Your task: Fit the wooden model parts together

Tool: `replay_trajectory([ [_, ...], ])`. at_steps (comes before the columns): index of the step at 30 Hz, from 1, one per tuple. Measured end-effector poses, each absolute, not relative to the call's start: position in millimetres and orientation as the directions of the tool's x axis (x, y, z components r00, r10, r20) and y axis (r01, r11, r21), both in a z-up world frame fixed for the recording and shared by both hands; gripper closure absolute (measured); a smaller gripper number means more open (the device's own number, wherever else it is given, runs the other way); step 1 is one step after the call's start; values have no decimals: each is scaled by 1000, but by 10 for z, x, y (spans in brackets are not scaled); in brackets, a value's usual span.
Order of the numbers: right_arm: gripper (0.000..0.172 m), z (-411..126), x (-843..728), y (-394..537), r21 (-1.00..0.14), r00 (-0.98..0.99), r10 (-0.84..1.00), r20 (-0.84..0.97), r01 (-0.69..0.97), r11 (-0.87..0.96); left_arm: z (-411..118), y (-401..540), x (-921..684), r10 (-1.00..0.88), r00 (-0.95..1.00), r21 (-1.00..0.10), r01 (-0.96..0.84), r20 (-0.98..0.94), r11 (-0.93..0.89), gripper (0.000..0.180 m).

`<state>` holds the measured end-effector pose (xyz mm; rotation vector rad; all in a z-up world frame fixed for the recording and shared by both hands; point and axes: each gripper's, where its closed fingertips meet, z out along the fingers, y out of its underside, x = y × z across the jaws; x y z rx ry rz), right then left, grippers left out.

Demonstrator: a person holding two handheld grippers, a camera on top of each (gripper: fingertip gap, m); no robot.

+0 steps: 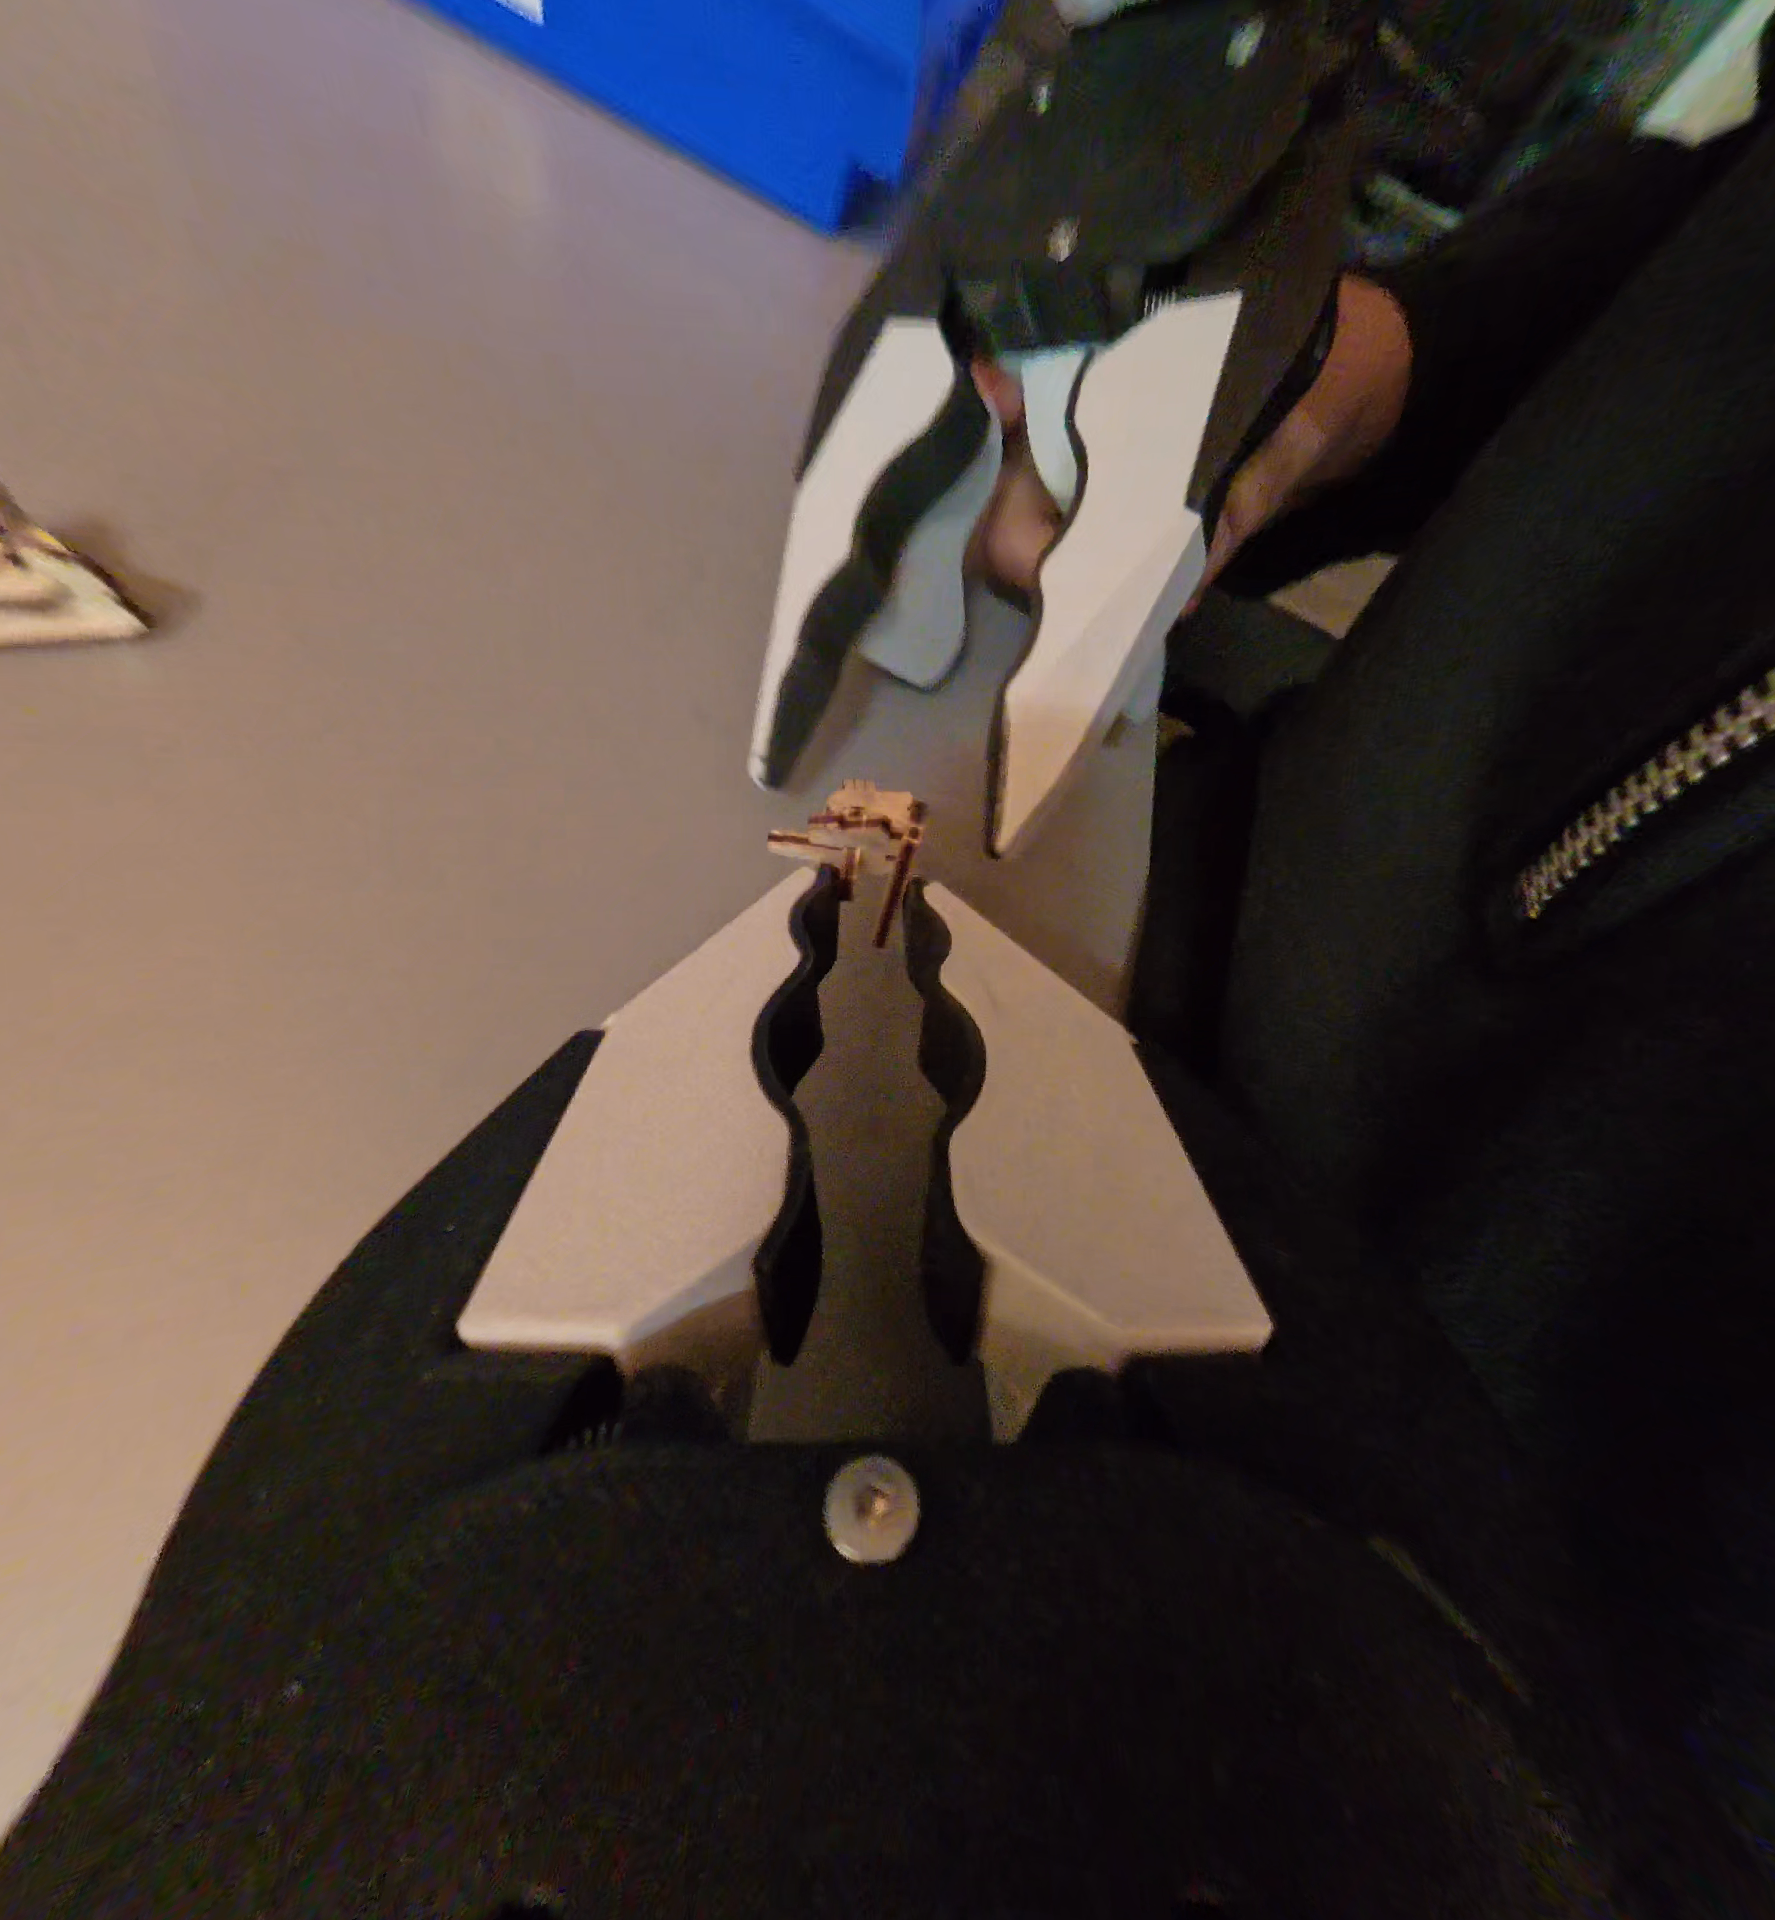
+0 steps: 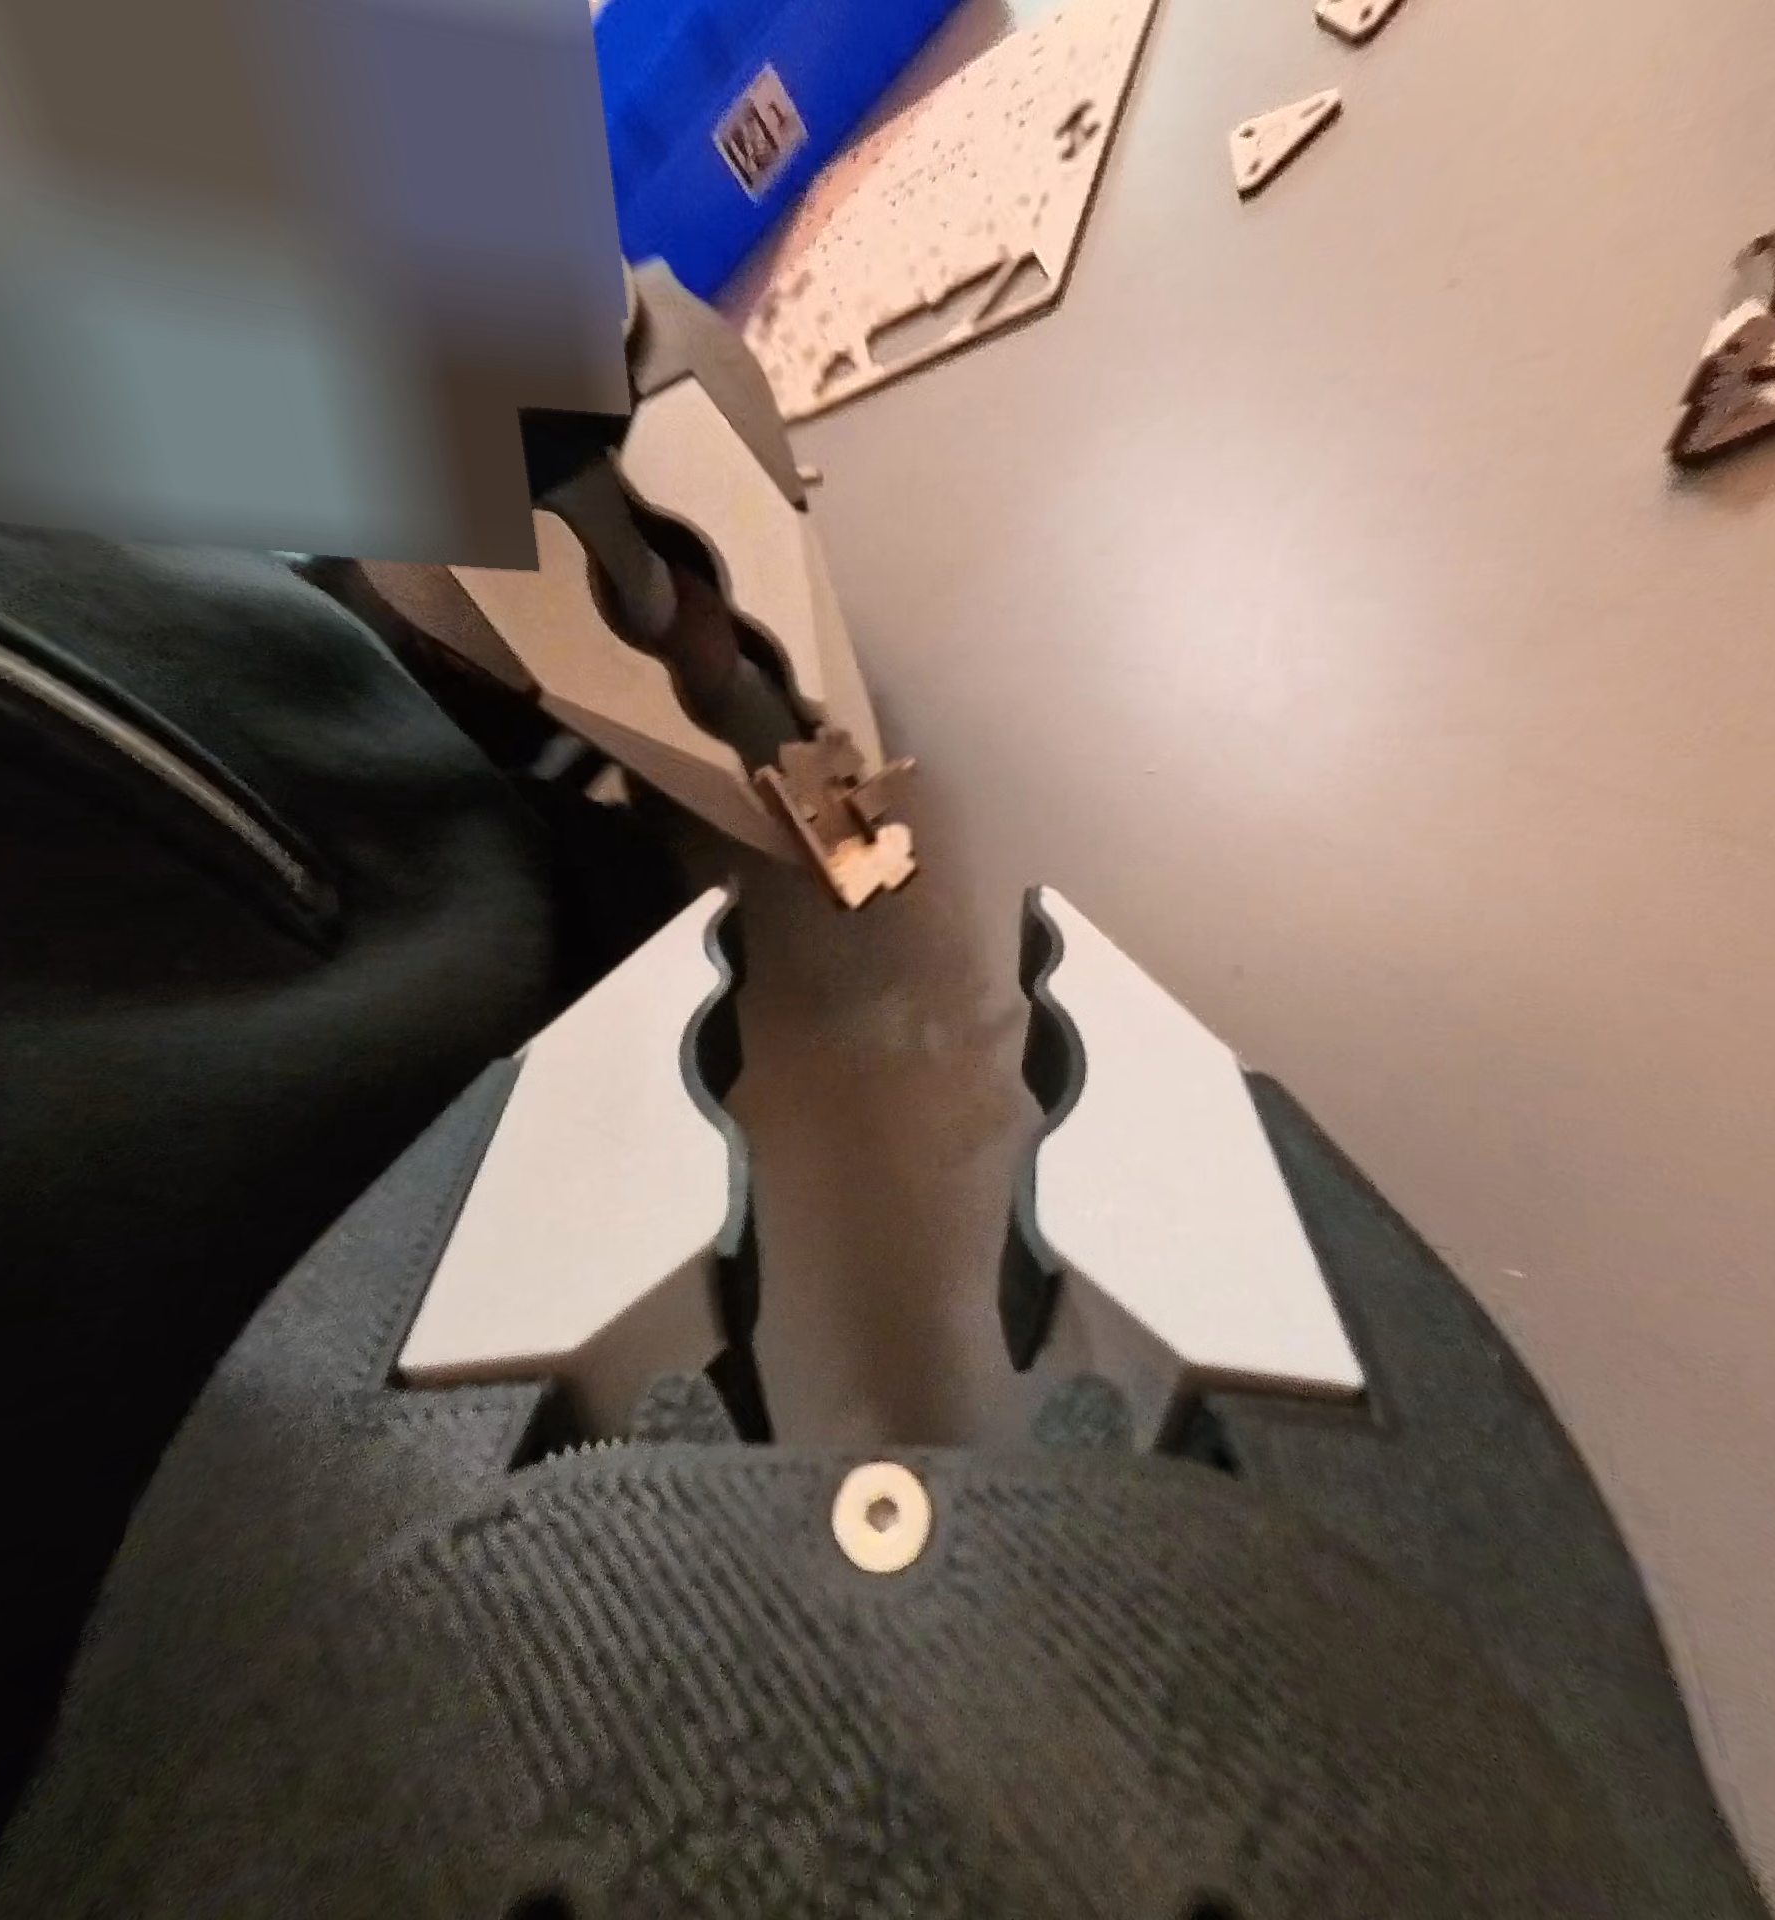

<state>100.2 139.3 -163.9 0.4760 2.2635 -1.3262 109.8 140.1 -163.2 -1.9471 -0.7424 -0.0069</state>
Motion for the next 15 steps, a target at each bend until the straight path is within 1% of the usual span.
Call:
replay_trajectory([
  [2,120,-1531,1015,1378,-676,-749,36,-661,616,403,-1543,1386,1031,502,825,-859,434,258,-272,171],
  [4,123,-1432,994,1371,-623,-662,2,-749,705,339,-1505,1401,1012,497,846,-884,371,195,-285,171],
  [7,127,-1332,970,1364,-582,-594,-53,-803,762,285,-1458,1448,1018,479,873,-907,273,94,-319,170],
  [9,130,-1354,983,1353,-604,-621,-53,-782,735,310,-1456,1463,1009,476,879,-911,223,34,-348,170],
  [11,141,-1392,996,1339,-651,-682,-45,-730,674,351,-1495,1468,1001,473,881,-900,203,-4,-386,170],
  [12,143,-1408,999,1331,-673,-713,-42,-700,639,372,-1517,1467,998,472,882,-893,200,-15,-403,170],
  [14,144,-1455,992,1317,-710,-770,-34,-637,569,415,-1580,1455,996,471,882,-874,210,-25,-439,167],
  [15,144,-1495,987,1311,-725,-800,-27,-600,529,441,-1618,1440,987,477,878,-862,224,-24,-455,163],
])
